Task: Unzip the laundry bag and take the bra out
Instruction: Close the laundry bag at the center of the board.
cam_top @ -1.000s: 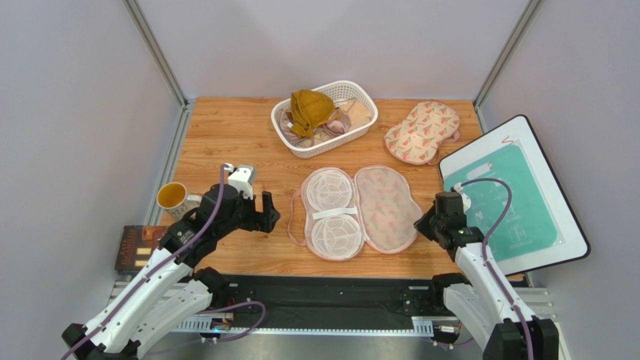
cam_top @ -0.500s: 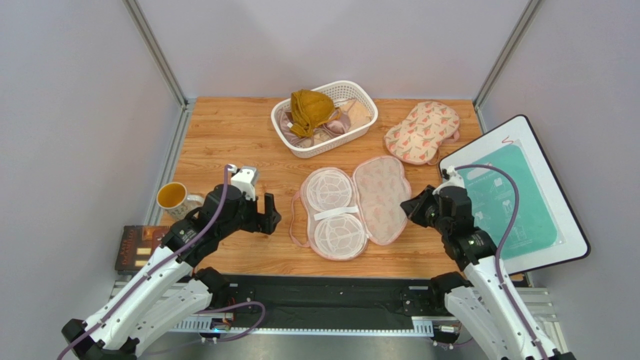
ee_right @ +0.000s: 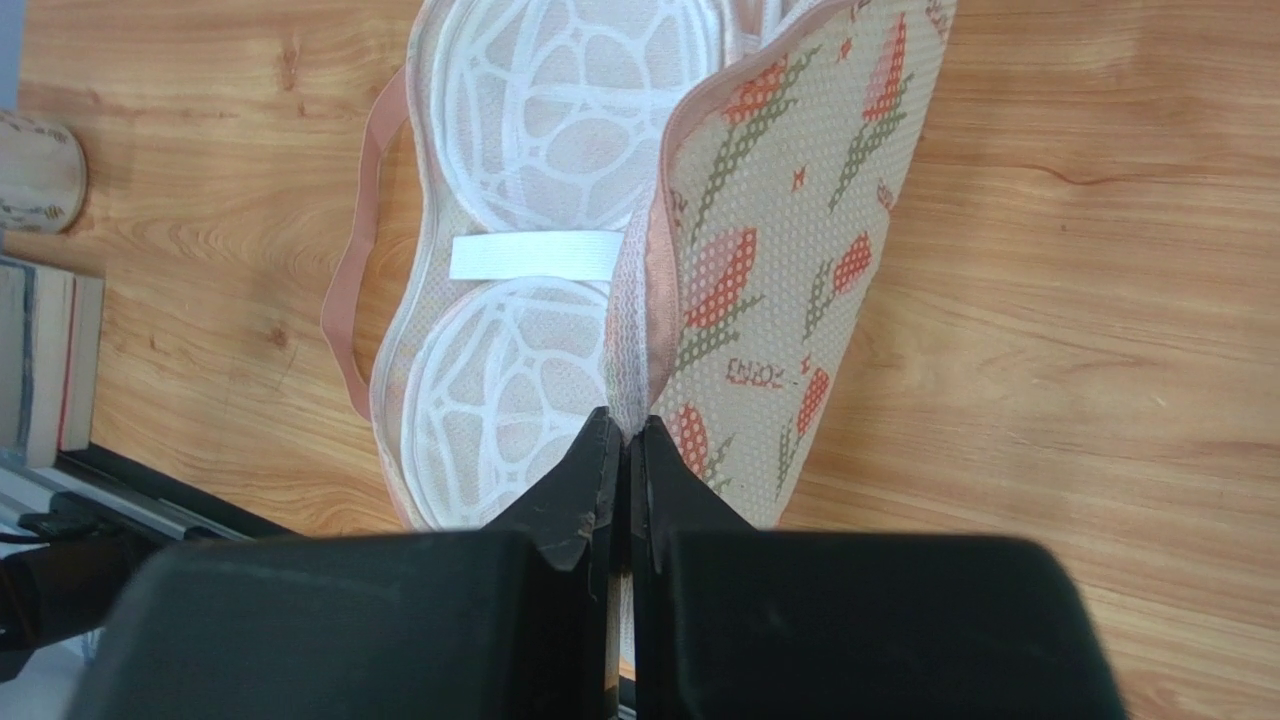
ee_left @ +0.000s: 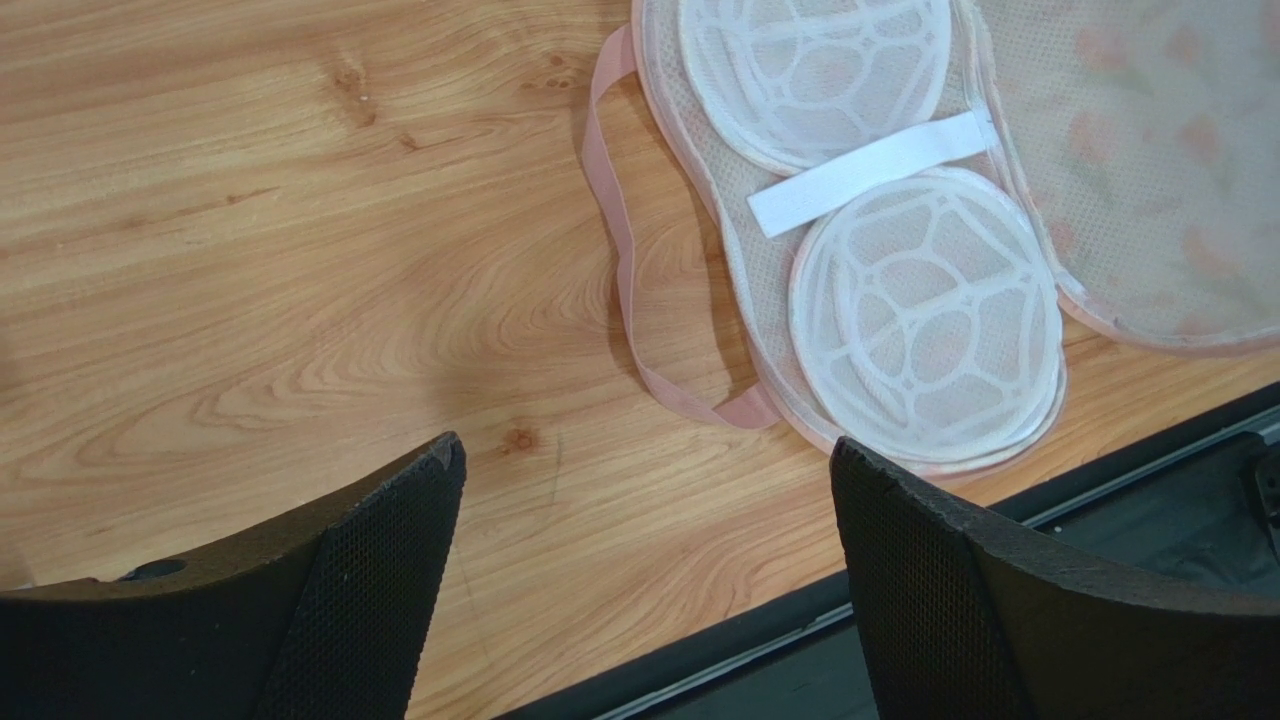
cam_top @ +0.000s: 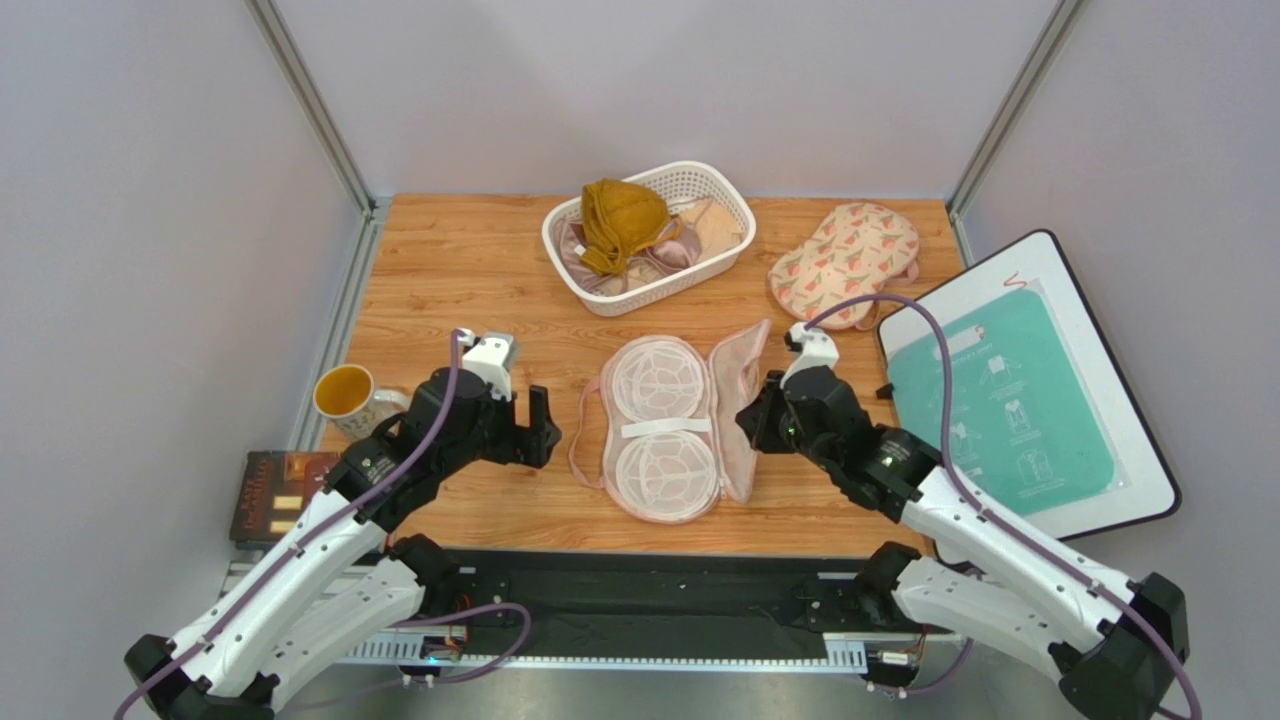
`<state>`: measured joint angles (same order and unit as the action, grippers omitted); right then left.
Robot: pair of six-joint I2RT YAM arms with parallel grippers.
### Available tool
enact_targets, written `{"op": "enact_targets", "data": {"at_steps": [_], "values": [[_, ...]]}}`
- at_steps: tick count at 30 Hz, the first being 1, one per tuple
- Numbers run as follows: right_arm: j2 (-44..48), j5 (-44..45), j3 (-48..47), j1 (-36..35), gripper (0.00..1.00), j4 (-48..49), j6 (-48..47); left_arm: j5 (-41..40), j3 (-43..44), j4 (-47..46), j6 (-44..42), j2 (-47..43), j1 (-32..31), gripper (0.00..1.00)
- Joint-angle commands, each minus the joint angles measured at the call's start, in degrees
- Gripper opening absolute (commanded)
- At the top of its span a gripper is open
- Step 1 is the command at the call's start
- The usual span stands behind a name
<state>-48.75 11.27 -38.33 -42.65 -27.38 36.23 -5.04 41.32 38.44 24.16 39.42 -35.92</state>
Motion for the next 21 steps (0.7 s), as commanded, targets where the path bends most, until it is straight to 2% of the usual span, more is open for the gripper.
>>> {"op": "enact_targets", "data": {"at_steps": [1, 8, 14, 21], "values": [[-3.88, 6.22, -4.56, -6.28, 0.0, 4.08, 0.6, -0.67, 1.31, -0.03, 0.71, -0.13, -0.11, 0.96], [-10.83, 10.7, -8.43, -14.12, 0.0, 6.1, 1.65, -0.85, 1.31, 0.32, 1.06, -0.57, -0.11, 0.96], [-16.63, 7.55, -8.43, -17.37, 0.0, 12.6, 4.11, -0.85, 1.31, 0.41, 0.97, -1.1, -0.11, 0.96], [-23.75, 7.1, -10.63, -21.06, 0.0, 14.72, 4.99, -0.67, 1.31, 0.41, 0.97, -1.27, -0.11, 0.96]]}}
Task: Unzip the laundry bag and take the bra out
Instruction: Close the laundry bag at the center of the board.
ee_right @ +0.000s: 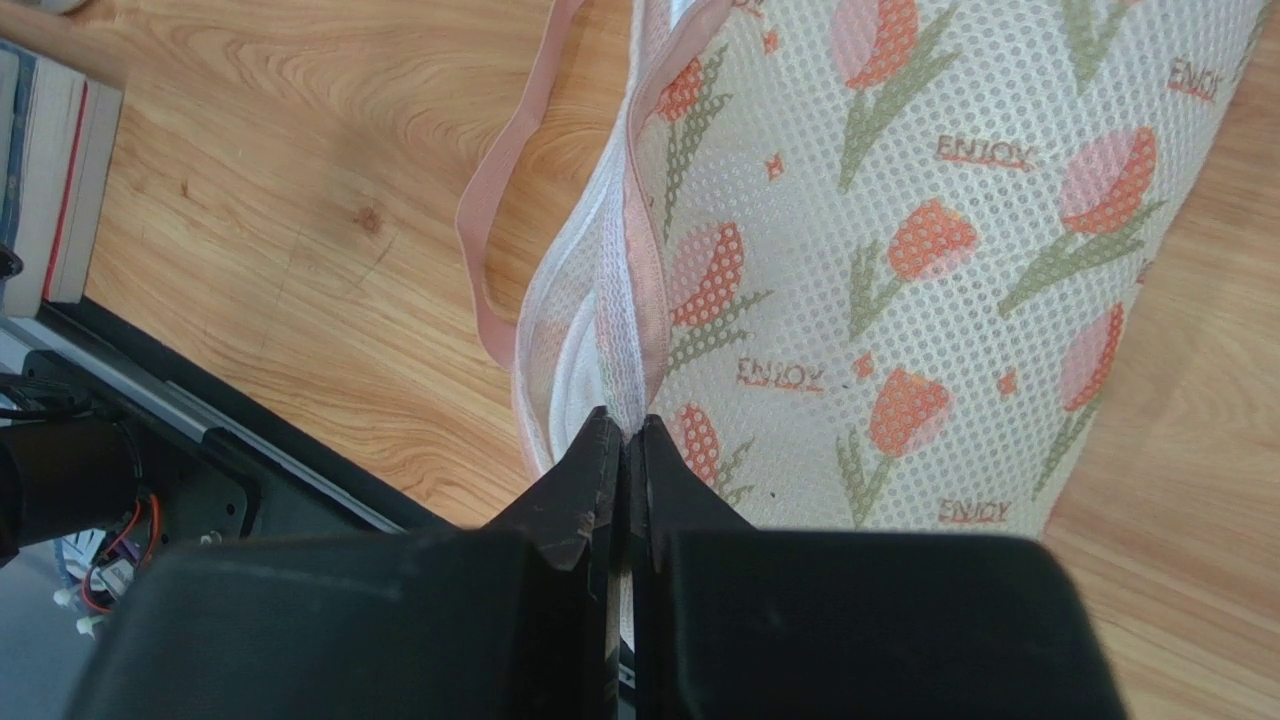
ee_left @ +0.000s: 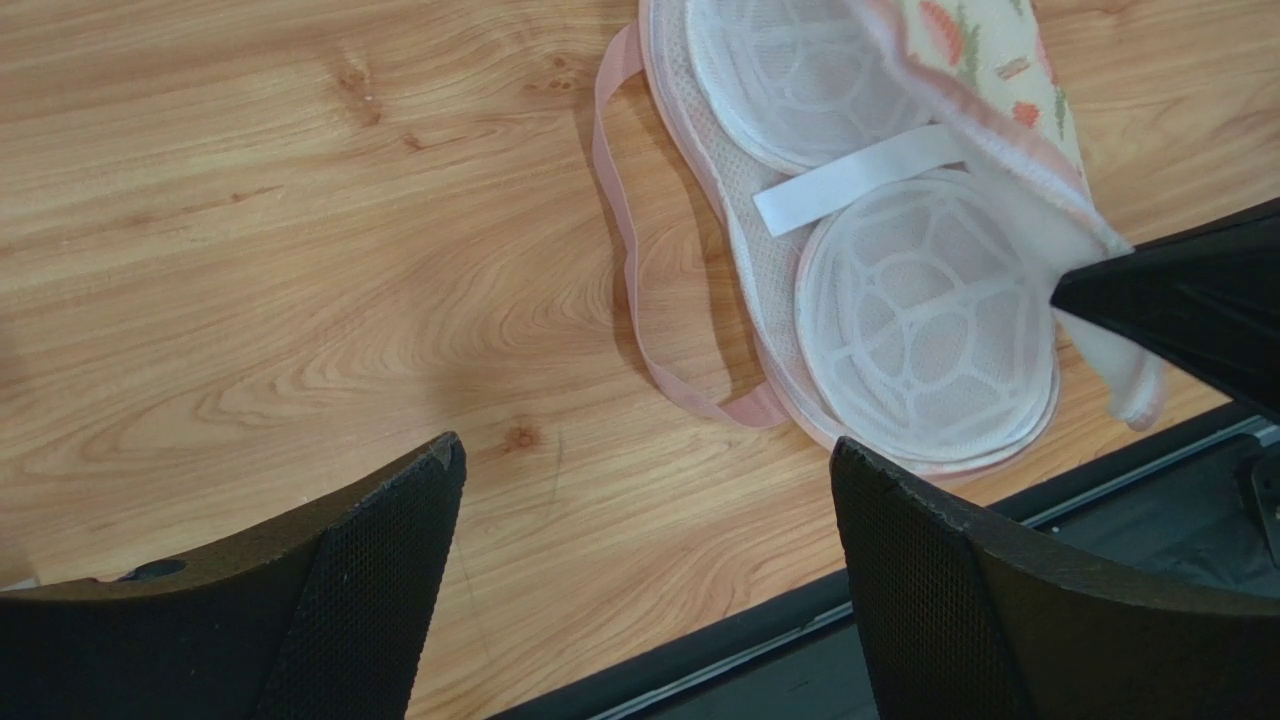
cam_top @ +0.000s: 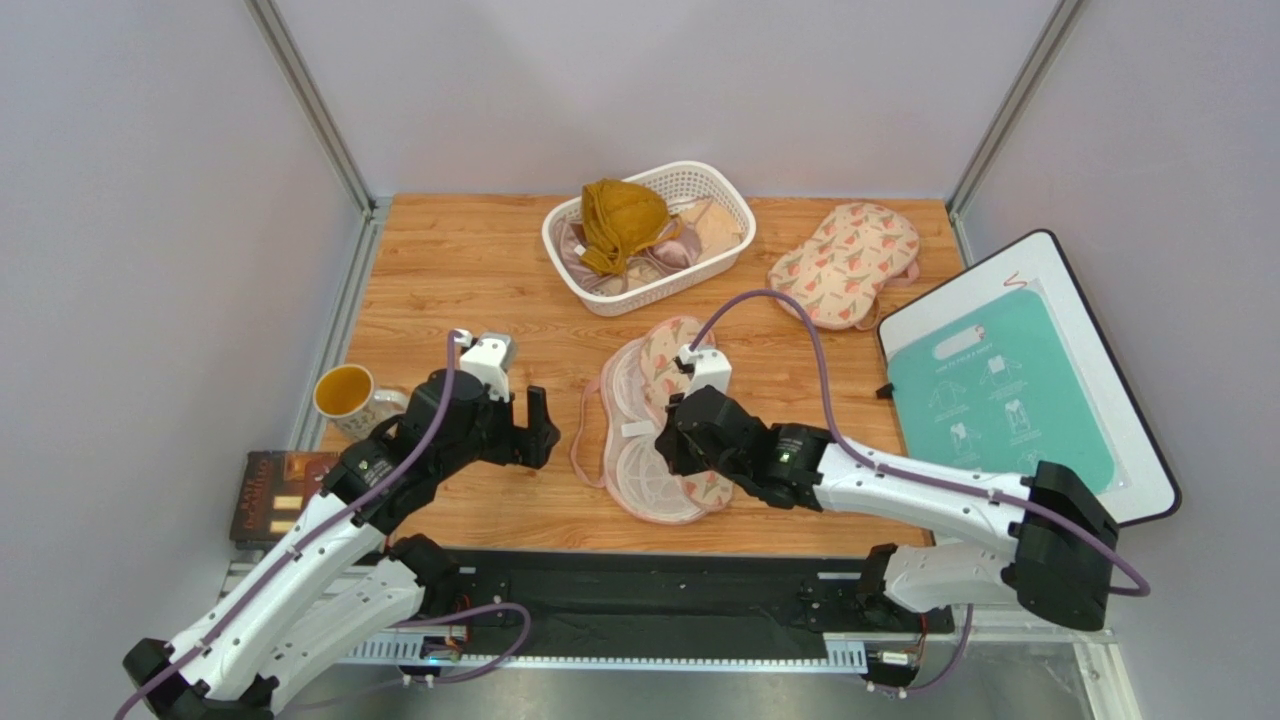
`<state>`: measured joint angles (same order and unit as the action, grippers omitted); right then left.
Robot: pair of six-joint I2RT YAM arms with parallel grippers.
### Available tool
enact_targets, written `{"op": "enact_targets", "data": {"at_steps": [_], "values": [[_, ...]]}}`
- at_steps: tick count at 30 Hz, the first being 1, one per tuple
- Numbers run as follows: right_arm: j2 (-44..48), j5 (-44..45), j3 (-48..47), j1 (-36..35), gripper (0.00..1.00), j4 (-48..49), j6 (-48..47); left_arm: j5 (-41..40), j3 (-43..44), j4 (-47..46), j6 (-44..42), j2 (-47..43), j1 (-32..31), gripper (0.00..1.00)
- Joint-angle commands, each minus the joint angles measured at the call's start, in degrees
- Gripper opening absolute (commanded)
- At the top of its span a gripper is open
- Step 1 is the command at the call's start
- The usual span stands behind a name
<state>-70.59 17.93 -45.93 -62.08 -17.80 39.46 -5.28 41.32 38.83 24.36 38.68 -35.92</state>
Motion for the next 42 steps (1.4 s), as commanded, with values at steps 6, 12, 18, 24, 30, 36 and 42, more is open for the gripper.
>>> {"op": "enact_targets", "data": {"at_steps": [6, 12, 18, 24, 30, 36, 42], "values": [[-6.92, -0.35, -4.16, -3.48, 0.0, 7.52, 2.99, -0.17, 1.31, -0.07, 0.78, -0.44, -0.11, 0.96], [-10.96, -1.15, -5.66, -4.62, 0.0, 9.28, 3.6, -0.08, 1.31, -0.16, 0.78, -0.44, -0.11, 0.96], [-14.22, -1.94, -7.5, -5.33, 0.0, 9.1, 3.51, -0.08, 1.31, -0.16, 0.78, -0.44, -0.11, 0.96], [-14.76, -2.73, -10.05, -5.85, 0.83, 5.33, 0.62, 0.36, 1.22, -0.16, 0.86, -0.62, -0.11, 0.96], [-8.1, 0.69, -8.74, -5.85, 1.0, 1.81, -0.61, 0.53, 1.04, -0.07, 0.86, -0.88, -0.11, 0.96], [-0.35, 5.97, -5.67, -4.19, 1.0, -3.81, -0.7, 0.44, 0.95, -0.07, 1.04, -1.85, -0.11, 0.96], [10.8, 8.61, 0.31, 1.51, 1.0, -7.5, 0.0, -0.26, 1.04, 0.28, 1.48, -2.9, -0.11, 0.96]]}}
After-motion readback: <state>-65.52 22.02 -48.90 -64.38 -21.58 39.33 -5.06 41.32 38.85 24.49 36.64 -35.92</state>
